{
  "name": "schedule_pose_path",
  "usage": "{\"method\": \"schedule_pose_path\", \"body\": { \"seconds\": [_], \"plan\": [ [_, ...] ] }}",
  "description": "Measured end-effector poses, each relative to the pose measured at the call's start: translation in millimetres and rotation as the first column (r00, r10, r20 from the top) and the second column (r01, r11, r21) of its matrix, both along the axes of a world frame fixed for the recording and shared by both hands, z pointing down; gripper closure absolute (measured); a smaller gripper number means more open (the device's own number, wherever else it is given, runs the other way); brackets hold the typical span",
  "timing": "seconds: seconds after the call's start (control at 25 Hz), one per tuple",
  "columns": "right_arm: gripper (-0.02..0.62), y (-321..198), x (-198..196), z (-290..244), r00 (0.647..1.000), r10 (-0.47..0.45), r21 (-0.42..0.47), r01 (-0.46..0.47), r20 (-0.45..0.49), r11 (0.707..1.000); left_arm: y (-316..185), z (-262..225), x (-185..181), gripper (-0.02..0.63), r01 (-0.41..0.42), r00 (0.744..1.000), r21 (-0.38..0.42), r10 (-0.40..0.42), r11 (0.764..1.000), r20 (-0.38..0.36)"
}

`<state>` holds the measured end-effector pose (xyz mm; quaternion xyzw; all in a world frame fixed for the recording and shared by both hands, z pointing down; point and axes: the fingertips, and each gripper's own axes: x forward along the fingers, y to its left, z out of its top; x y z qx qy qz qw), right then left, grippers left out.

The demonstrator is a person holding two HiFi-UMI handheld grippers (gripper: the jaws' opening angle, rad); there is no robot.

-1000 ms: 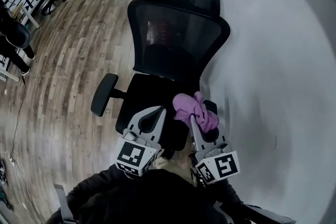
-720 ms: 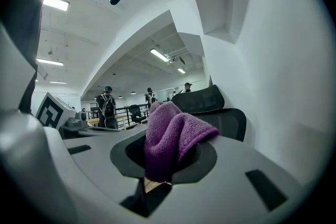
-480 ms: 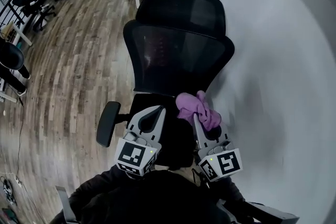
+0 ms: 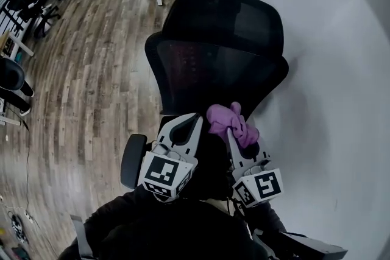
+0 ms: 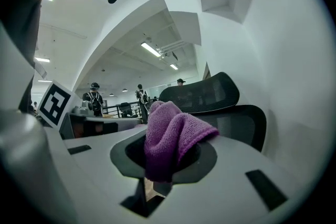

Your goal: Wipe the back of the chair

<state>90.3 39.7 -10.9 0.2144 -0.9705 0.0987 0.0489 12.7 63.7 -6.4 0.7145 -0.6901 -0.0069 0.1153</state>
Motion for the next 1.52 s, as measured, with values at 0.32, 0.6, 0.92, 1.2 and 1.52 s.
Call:
{"method": "schedule_pose_path", "body": {
  "seconds": [0.32,0.6,0.92,1.2,1.52],
  "plan": [
    [0.521,-47.8,-75.7,-39.7,0.998,-0.039,0.072,0.035,0.048,0.997,-49.1,-50.3,-47.2,0.606,0.009,0.999,0.089,-0.012,0.996,0.036],
    [0.522,-92.2,-145.1,-101.9,0.989,-0.085,0.185,0.062,0.118,0.981,-40.4,-43.7,-79.4,0.606,0.051,0.998,0.088,-0.054,0.995,0.024],
    [0.522,-146.4,-223.5,-130.8,0.994,-0.073,0.27,0.048,0.084,0.962,-17.2,6.5,-100.0,0.606,0.086,0.996,-0.019,-0.086,0.996,-0.006],
    [0.522,-191.1,-267.3,-111.9,1.0,0.0,0.284,0.008,-0.027,0.959,1.9,30.9,-118.3,0.606,0.136,0.989,-0.087,-0.14,0.987,-0.037],
    [0.523,-225.7,-272.4,-88.8,0.982,0.123,0.312,-0.074,-0.142,0.947,-11.4,35.9,-112.1,0.606,0.115,0.992,-0.077,-0.119,0.99,-0.038]
  ]
}}
